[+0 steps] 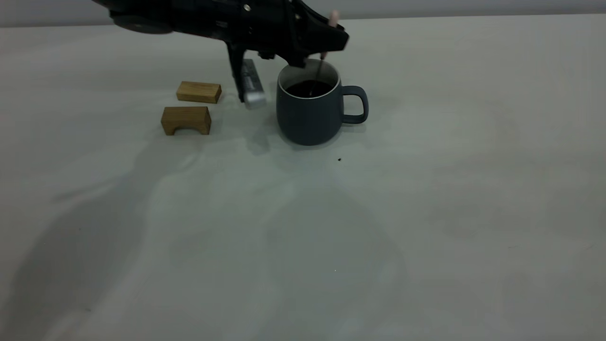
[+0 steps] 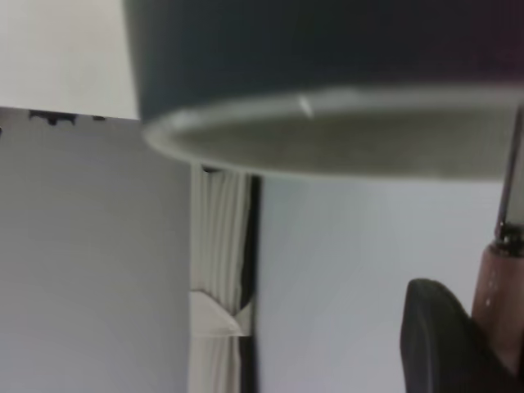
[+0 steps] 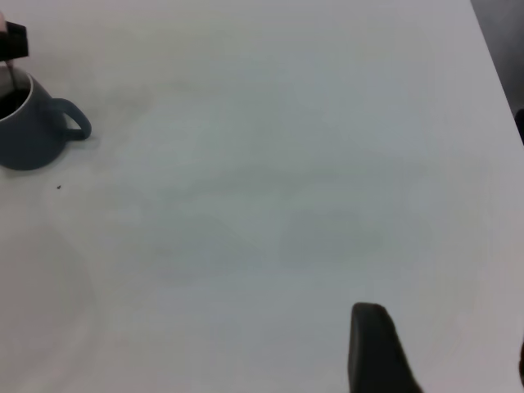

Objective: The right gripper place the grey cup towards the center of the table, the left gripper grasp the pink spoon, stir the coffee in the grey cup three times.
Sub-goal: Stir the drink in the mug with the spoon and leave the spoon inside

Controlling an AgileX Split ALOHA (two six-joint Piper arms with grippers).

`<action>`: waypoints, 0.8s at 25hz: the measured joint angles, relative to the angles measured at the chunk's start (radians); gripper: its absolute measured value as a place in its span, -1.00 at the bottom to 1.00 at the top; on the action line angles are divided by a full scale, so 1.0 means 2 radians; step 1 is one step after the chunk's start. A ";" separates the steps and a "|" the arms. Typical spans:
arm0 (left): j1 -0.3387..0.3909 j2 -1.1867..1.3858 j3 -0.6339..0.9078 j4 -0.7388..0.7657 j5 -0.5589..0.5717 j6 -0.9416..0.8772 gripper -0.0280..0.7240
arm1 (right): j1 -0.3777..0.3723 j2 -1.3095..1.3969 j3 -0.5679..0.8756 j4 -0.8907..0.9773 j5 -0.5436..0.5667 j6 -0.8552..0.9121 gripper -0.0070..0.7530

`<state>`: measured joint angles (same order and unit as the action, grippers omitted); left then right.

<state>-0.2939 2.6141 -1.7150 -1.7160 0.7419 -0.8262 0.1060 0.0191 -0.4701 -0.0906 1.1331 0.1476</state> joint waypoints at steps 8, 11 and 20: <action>-0.008 0.000 0.000 0.014 0.054 0.007 -0.59 | 0.000 0.000 0.000 0.000 0.000 0.000 0.21; -0.005 0.000 0.000 0.044 0.069 -0.024 -0.59 | 0.000 0.000 0.000 0.000 0.000 0.000 0.21; 0.021 0.000 0.000 0.065 0.052 -0.057 -0.59 | 0.000 0.000 0.000 0.000 0.000 0.000 0.21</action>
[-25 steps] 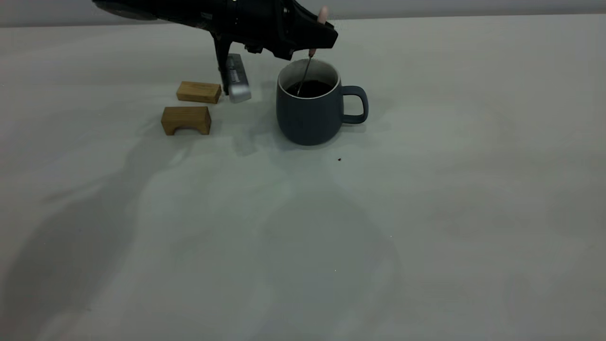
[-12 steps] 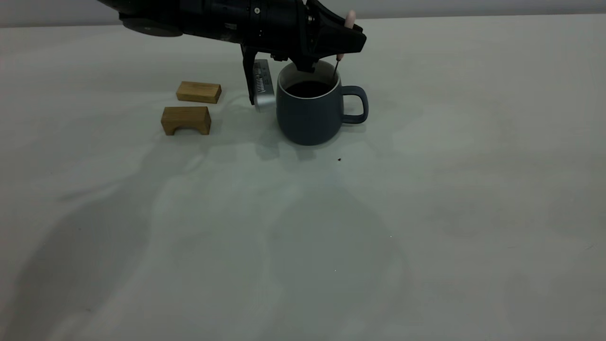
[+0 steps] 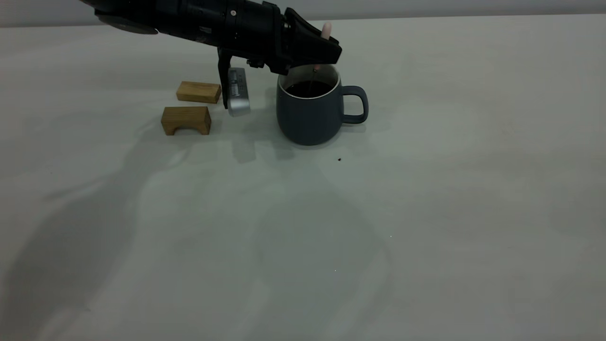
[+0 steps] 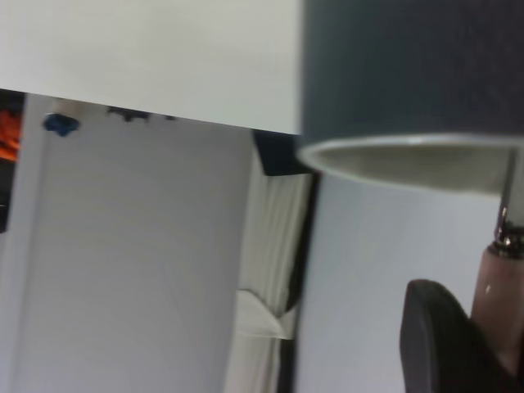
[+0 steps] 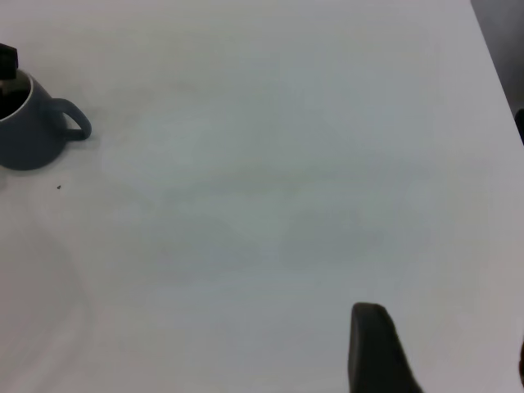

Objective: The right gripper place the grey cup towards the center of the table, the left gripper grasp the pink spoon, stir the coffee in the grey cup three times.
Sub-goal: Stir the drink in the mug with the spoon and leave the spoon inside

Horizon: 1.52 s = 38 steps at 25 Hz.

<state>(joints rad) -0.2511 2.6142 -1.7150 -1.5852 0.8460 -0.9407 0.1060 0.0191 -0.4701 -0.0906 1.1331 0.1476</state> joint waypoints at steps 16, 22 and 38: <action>-0.034 0.000 -0.001 -0.055 0.001 0.060 -0.59 | -0.001 0.000 0.000 0.000 0.000 0.000 0.21; -0.018 0.000 -0.001 0.010 0.025 0.014 -0.59 | -0.001 0.000 0.000 0.000 0.000 0.000 0.21; -0.004 0.000 -0.001 -0.041 -0.031 0.044 -0.59 | -0.001 0.000 0.000 0.000 0.000 0.000 0.21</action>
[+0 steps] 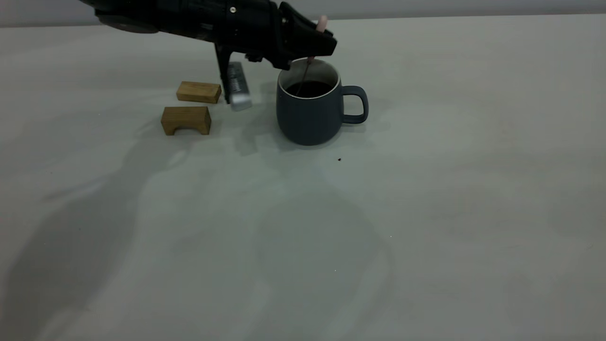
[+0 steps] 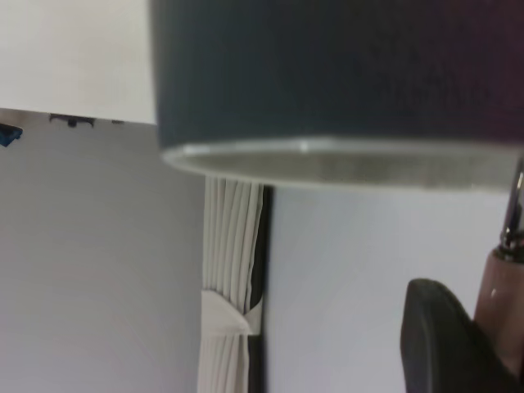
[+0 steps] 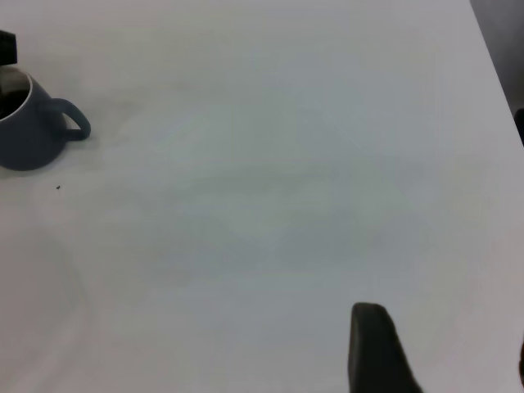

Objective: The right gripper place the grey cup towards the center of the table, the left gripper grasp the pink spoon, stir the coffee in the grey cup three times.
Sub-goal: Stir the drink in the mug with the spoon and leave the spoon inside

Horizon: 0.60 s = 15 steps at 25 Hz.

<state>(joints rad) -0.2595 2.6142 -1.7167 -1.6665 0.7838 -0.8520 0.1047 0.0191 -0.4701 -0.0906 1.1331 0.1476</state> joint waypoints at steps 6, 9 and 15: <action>-0.017 0.000 0.000 -0.015 0.008 0.024 -0.59 | 0.000 0.000 0.000 0.000 0.000 0.000 0.21; -0.020 0.000 0.000 -0.008 0.032 0.025 -0.59 | 0.000 0.000 0.000 0.000 0.000 0.000 0.21; -0.014 0.000 0.000 0.060 0.064 0.026 -0.59 | 0.000 0.000 0.000 0.000 0.000 0.000 0.21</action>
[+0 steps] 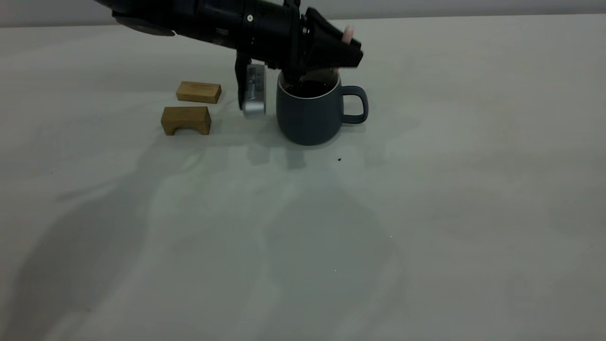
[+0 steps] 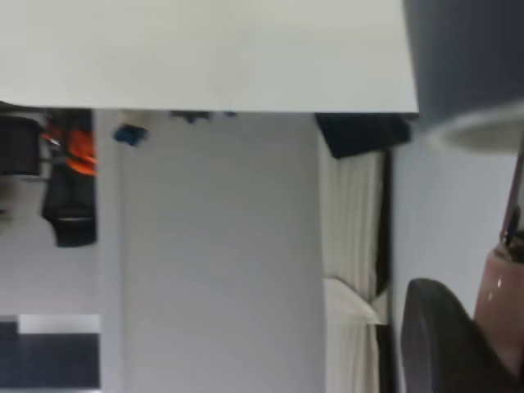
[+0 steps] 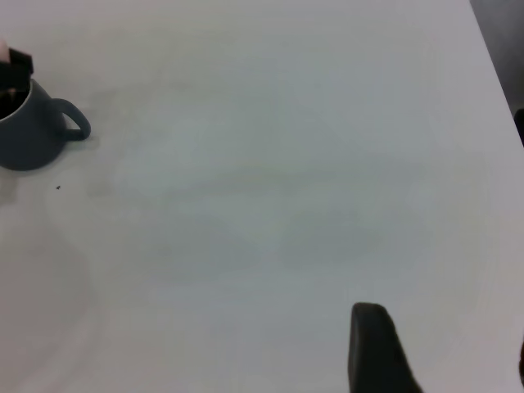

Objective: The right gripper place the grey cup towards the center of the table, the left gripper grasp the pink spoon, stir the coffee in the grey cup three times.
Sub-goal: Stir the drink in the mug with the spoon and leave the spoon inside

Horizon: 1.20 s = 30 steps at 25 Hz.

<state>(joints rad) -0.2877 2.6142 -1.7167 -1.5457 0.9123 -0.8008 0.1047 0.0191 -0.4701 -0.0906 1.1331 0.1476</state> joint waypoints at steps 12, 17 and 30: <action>0.029 0.000 0.000 0.017 0.003 0.001 -0.56 | 0.000 0.000 0.000 0.000 0.000 0.000 0.21; 0.029 -0.002 0.000 0.043 0.005 0.033 0.11 | 0.000 0.000 0.000 0.000 0.000 0.000 0.21; 0.020 -0.136 0.000 0.347 0.024 0.363 0.50 | 0.000 0.000 0.000 0.000 0.000 0.000 0.21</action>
<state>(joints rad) -0.2478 2.3431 -1.7167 -0.8517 0.9598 -0.0745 0.1047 0.0191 -0.4701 -0.0906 1.1331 0.1476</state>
